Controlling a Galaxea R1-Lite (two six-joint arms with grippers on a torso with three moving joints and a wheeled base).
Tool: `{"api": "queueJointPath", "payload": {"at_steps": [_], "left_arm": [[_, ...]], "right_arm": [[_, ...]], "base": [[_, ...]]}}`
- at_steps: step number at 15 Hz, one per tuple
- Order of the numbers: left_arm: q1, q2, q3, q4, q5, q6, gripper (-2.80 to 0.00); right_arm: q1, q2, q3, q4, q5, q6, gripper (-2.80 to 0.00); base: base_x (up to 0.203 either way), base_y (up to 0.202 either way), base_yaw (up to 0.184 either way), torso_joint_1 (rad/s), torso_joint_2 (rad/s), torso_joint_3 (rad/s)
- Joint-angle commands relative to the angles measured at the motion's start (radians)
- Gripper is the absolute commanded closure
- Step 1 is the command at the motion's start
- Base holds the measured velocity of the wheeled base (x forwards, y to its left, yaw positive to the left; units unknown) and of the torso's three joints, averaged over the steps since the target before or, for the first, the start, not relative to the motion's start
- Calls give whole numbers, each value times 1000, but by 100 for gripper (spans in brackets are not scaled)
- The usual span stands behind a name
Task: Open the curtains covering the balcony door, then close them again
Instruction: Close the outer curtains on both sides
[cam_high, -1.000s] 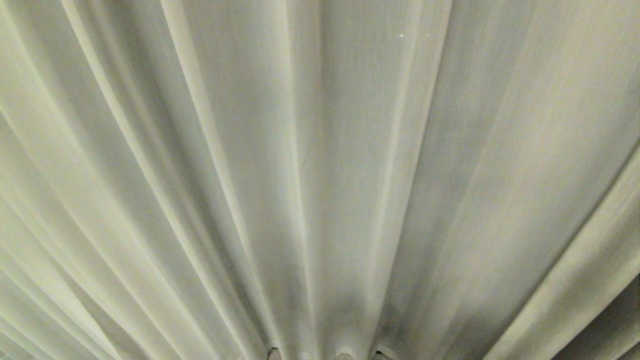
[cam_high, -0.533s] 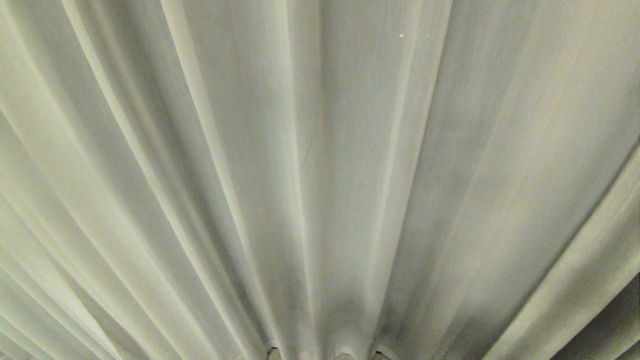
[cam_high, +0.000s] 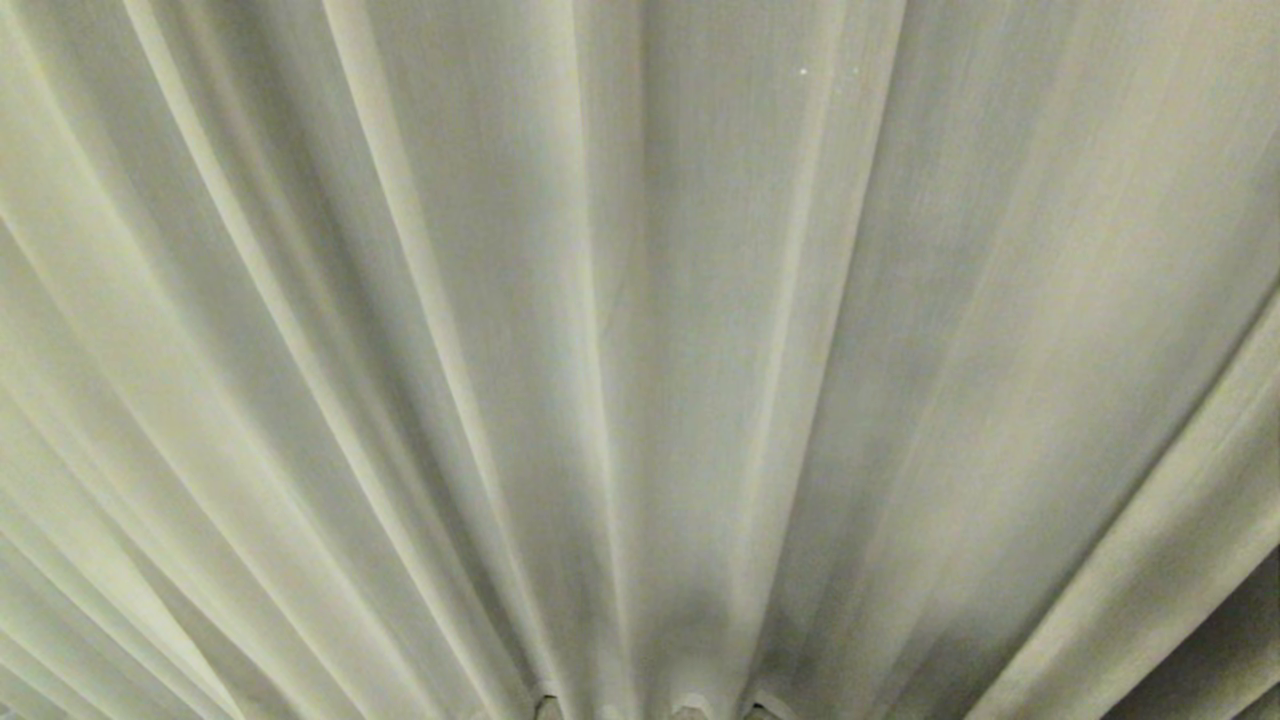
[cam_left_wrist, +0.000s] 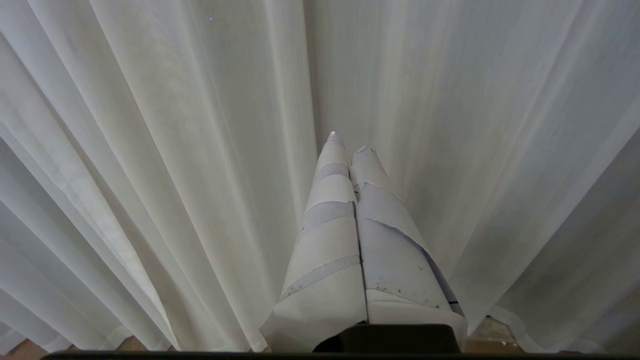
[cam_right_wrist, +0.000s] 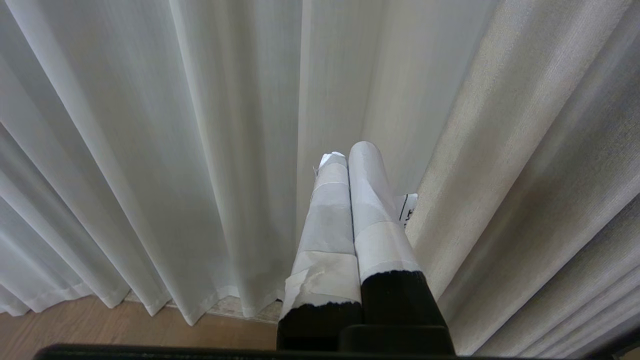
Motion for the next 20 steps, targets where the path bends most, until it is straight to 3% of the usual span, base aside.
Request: {"api": "queueJointPath", "payload": {"at_steps": [1,6,12,15,19,20], "left_arm": [[0,-1,0,0,0,0,0],[0,-1,0,0,0,0,0],[0,-1,0,0,0,0,0],[0,-1,0,0,0,0,0],[0,-1,0,0,0,0,0],[0,-1,0,0,0,0,0]], "right_arm": [[1,0,0,0,0,-1,0],[-1,52,-2,-8,-1,-26,0],[-23,227,-175,-15,-13,-50,0],[-151,380,-283,-11,-91,-52,0],[-344,566,-399,-5,-135,-54,0],[-363,596,-421,-11,-140,-54,-280]], "base": [[0,0,0,0,0,0],[0,0,0,0,0,0],[0,0,0,0,0,0],[0,0,0,0,0,0],[0,0,0,0,0,0],[0,0,0,0,0,0]]}}
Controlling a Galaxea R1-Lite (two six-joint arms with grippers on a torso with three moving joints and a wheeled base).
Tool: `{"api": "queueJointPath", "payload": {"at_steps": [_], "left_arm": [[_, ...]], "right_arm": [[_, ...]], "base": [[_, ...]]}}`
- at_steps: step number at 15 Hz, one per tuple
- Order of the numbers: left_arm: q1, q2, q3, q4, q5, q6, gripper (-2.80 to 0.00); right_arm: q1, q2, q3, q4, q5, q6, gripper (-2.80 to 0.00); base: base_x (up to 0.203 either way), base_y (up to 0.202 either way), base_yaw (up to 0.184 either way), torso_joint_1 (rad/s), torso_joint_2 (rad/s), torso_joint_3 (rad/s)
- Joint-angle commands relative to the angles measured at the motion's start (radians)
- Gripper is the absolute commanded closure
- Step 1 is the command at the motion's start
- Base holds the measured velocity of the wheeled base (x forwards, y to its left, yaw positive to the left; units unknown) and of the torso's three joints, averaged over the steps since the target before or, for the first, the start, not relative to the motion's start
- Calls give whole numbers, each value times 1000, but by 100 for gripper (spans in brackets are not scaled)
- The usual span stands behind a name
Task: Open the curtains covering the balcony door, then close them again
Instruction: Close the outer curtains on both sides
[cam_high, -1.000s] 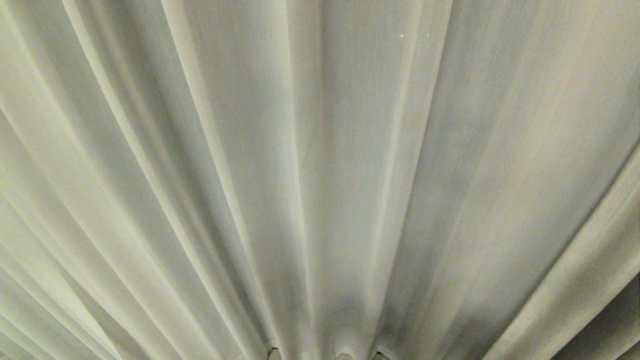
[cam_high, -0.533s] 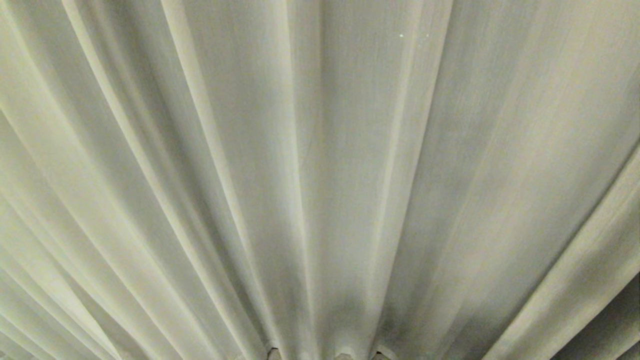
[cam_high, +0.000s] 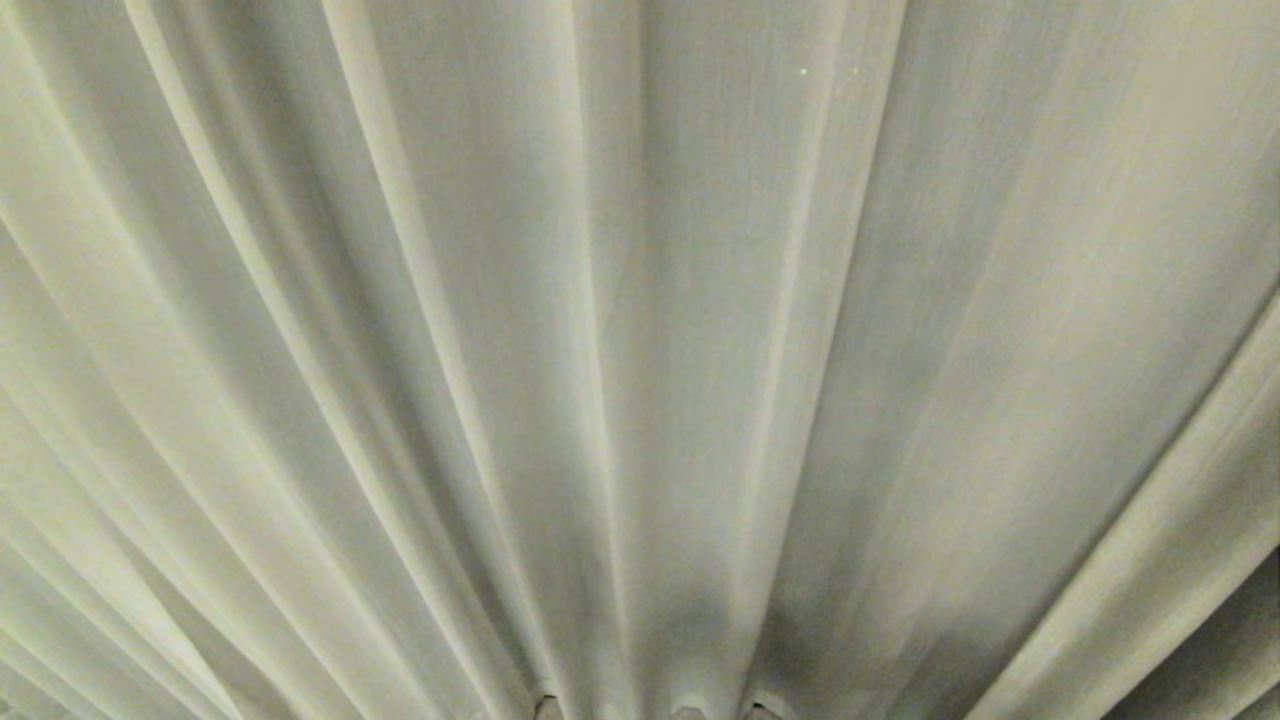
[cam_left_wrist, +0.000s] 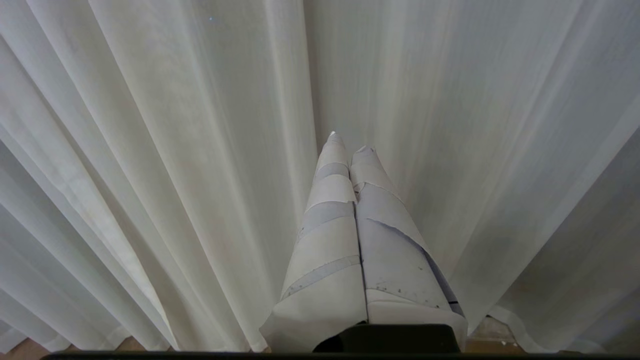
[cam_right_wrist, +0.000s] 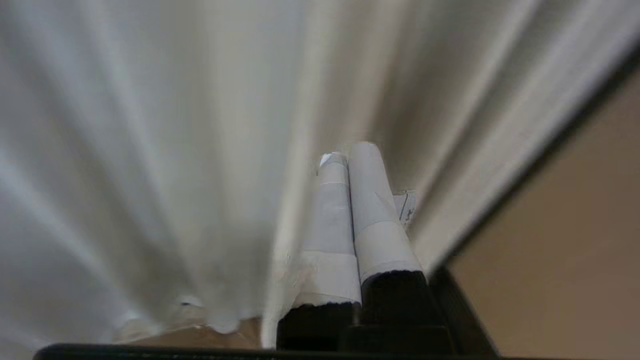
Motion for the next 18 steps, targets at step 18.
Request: {"api": "queueJointPath", "payload": {"at_steps": [18], "left_arm": [[0,-1,0,0,0,0,0]], "right_arm": [[-64,530,-291,-618,-89,204,-280]], "base": [[0,0,0,0,0,0]]}}
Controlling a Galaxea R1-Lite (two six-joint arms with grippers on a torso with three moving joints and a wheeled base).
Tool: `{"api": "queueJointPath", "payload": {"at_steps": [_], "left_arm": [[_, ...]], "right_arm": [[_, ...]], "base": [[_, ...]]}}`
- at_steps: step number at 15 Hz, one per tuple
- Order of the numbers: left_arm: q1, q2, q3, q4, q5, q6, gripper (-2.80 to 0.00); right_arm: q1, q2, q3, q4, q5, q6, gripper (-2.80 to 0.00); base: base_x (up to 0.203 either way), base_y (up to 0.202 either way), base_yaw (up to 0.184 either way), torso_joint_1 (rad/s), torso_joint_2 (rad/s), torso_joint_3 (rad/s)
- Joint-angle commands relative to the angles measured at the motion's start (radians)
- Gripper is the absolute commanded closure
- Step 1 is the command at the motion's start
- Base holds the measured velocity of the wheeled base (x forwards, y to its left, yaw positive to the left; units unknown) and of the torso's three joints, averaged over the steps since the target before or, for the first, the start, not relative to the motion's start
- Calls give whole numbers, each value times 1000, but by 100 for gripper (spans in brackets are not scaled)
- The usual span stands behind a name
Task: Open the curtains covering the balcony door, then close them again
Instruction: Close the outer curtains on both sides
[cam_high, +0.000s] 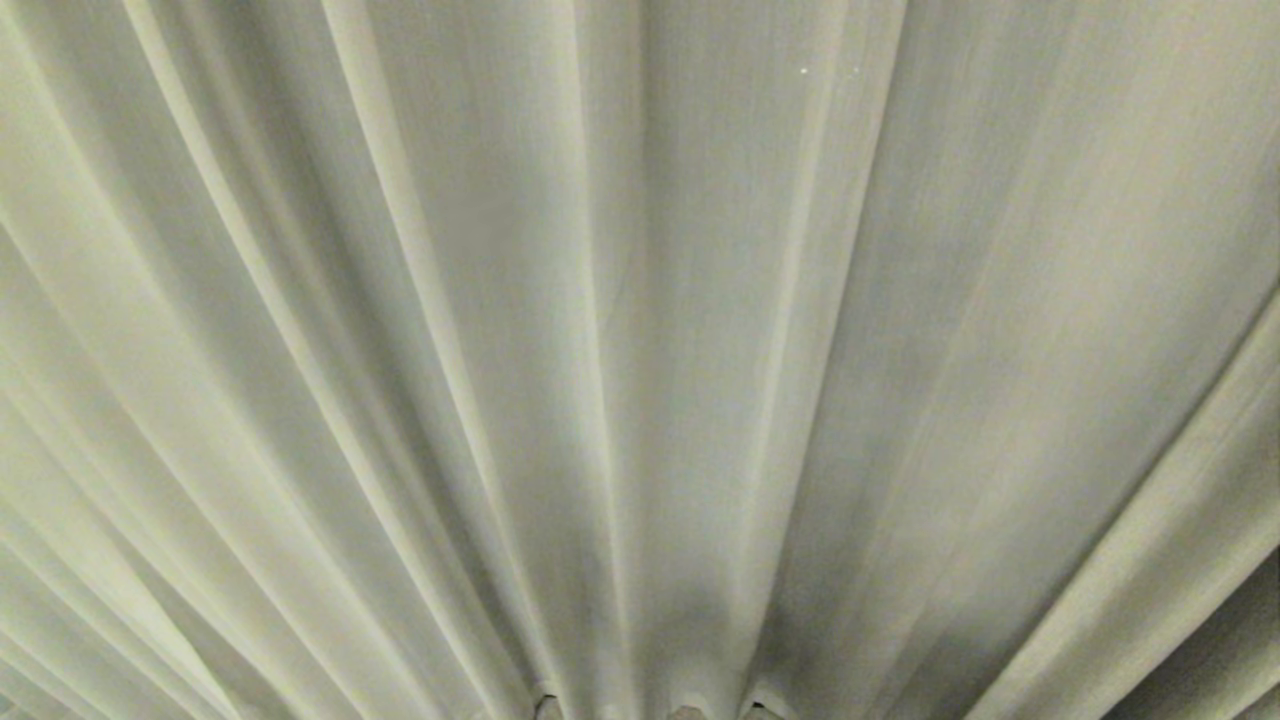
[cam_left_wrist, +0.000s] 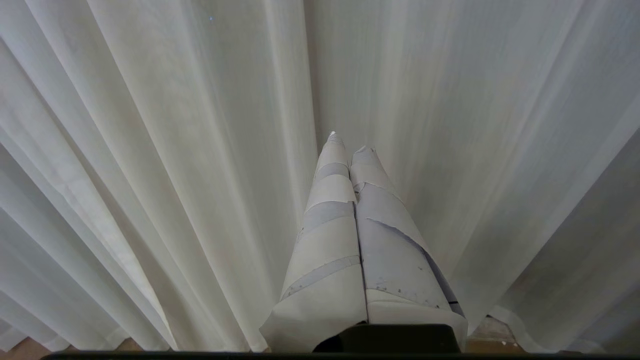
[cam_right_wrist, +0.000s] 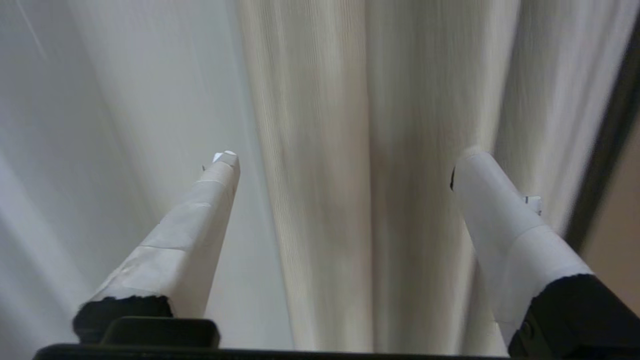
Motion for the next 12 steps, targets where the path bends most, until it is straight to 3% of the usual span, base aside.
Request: {"api": "queueJointPath", "payload": {"at_steps": [1,5,12], "left_arm": [[0,-1,0,0,0,0,0],[0,-1,0,0,0,0,0],[0,-1,0,0,0,0,0]], "right_arm": [[-15,98,-39,-92,2,-1,-280],[-58,200,-98,-109,5,3,-280],[-61,461,-336,-105,9,46,-280]], "base": [[0,0,0,0,0,0],[0,0,0,0,0,0],[0,0,0,0,0,0]]}}
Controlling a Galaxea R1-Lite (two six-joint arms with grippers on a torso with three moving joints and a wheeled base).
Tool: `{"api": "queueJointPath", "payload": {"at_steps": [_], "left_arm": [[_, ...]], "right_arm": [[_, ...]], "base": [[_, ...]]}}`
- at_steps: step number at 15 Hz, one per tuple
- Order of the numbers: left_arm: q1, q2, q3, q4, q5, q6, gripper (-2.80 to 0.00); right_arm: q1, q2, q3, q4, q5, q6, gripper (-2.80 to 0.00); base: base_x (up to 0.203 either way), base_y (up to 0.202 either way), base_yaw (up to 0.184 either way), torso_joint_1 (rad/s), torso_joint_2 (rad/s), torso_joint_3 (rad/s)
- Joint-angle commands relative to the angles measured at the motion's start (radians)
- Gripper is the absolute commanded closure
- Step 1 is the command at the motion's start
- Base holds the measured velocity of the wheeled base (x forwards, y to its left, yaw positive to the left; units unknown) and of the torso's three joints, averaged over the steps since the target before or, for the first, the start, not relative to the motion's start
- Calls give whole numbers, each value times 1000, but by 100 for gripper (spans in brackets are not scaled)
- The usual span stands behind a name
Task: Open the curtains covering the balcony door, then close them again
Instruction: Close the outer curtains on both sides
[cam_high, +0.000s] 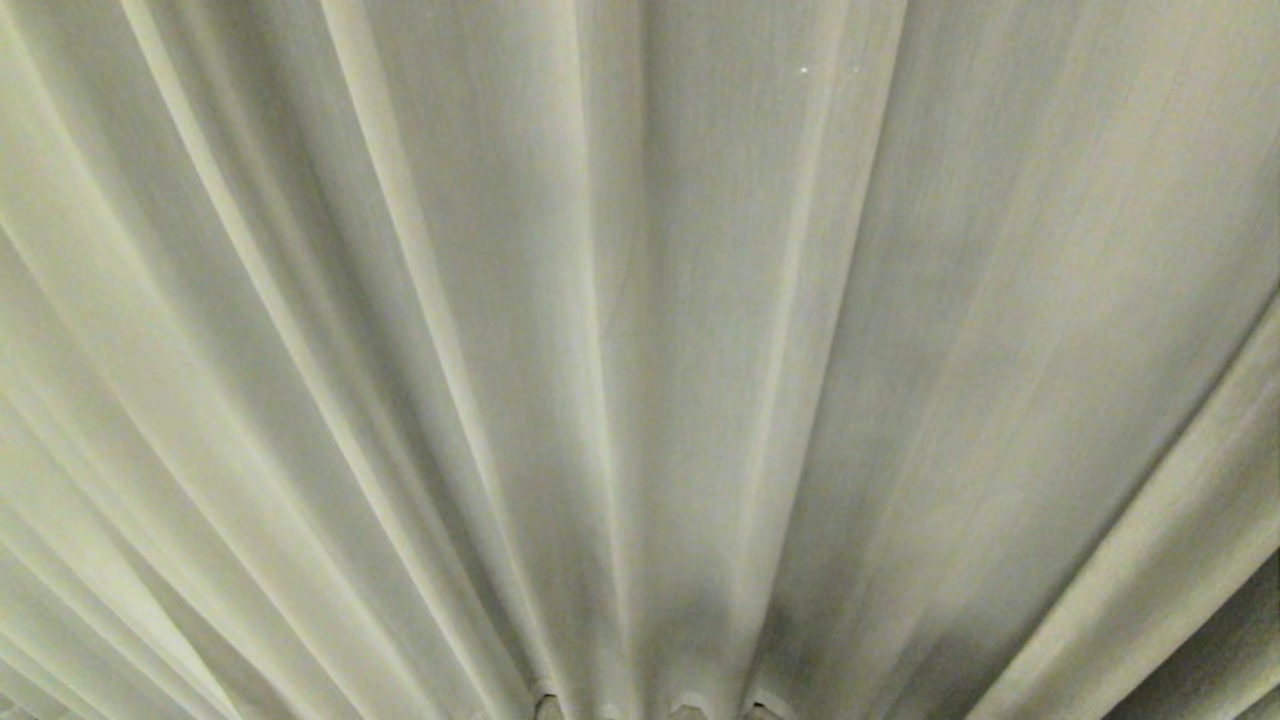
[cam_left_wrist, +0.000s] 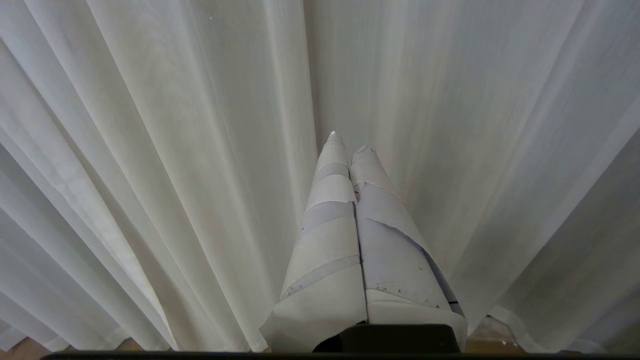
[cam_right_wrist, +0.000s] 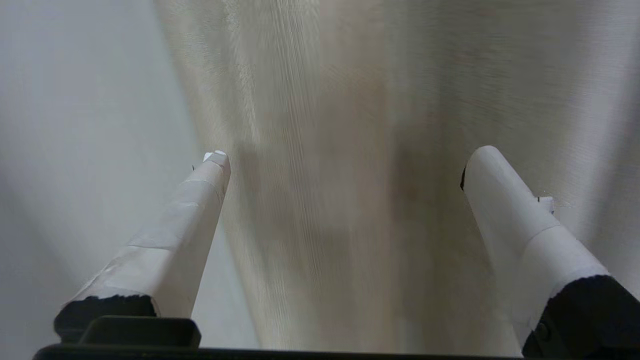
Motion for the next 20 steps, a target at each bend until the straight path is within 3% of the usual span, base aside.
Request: {"api": "queueJointPath", "payload": {"at_steps": [1,5,7,8,14,15,20], "left_arm": [[0,-1,0,0,0,0,0],[0,-1,0,0,0,0,0],[0,-1,0,0,0,0,0],[0,-1,0,0,0,0,0],[0,-1,0,0,0,0,0],[0,-1,0,0,0,0,0],[0,-1,0,0,0,0,0]], "right_arm": [[0,134,-115,2,-1,15,-280],[4,275,-306,73,16,25,-280],[5,311,-370,83,117,39,-280],[5,321,-395,85,130,51,-280],[5,348,-419,72,149,54,-280],[3,345,-417,77,150,55,0],[-5,305,-408,89,150,68,0]], "base": [[0,0,0,0,0,0],[0,0,0,0,0,0],[0,0,0,0,0,0],[0,0,0,0,0,0],[0,0,0,0,0,0],[0,0,0,0,0,0],[0,0,0,0,0,0]]}}
